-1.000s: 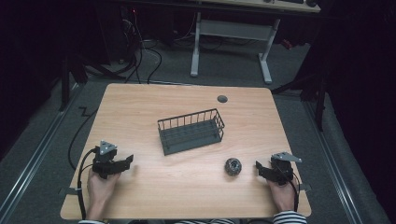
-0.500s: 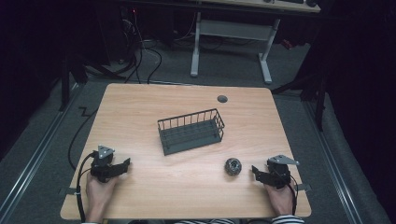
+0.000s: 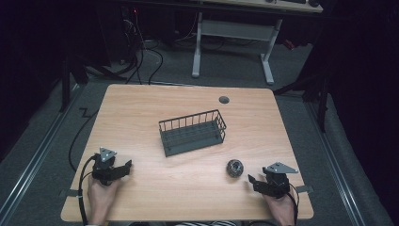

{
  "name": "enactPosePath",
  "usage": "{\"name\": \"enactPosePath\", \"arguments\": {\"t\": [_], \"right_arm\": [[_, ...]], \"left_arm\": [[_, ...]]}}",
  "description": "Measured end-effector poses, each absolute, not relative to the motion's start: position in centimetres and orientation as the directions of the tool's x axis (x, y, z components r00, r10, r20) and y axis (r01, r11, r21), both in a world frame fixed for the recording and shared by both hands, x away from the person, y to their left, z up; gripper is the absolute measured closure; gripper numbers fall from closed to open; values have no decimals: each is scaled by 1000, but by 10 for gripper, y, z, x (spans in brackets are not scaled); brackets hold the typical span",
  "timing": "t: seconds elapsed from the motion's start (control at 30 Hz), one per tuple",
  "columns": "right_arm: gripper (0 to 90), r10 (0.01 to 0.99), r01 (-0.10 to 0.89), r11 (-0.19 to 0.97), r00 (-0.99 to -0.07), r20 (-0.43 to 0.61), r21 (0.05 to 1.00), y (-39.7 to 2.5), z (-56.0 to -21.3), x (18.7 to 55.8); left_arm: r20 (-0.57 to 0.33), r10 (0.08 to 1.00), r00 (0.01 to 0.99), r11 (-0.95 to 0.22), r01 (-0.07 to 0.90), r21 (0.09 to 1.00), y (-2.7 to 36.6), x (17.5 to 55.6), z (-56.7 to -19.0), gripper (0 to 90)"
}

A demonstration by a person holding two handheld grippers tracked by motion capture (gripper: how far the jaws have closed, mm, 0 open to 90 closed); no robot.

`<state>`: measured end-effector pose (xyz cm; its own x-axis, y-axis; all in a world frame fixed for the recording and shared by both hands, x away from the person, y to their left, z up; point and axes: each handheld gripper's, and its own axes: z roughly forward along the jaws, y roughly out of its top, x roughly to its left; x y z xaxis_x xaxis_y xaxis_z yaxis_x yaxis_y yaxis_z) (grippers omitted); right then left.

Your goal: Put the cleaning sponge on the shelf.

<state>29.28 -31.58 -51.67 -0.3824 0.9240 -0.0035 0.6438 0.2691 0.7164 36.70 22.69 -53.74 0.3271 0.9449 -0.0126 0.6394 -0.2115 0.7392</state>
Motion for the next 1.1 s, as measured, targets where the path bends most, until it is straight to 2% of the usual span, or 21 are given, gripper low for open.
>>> {"name": "enactPosePath", "arguments": {"t": [0.27, 0.73, 0.93, 1.1], "right_arm": [[276, 894, 622, 321, -448, -11, 715, -293, -502, 287], [227, 858, 630, 390, -513, -18, 672, -256, -495, 319], [232, 860, 644, 399, -510, -23, 653, -251, -500, 328], [275, 857, 650, 413, -514, -31, 638, -249, -505, 331]], "left_arm": [[-13, 945, 326, -211, 640, 739, 227, 367, -537, 254], [-12, 949, 316, -205, 645, 737, 227, 367, -538, 230], [-14, 952, 307, -199, 648, 736, 227, 368, -538, 220], [-14, 951, 309, -200, 648, 735, 227, 368, -538, 216]]}}
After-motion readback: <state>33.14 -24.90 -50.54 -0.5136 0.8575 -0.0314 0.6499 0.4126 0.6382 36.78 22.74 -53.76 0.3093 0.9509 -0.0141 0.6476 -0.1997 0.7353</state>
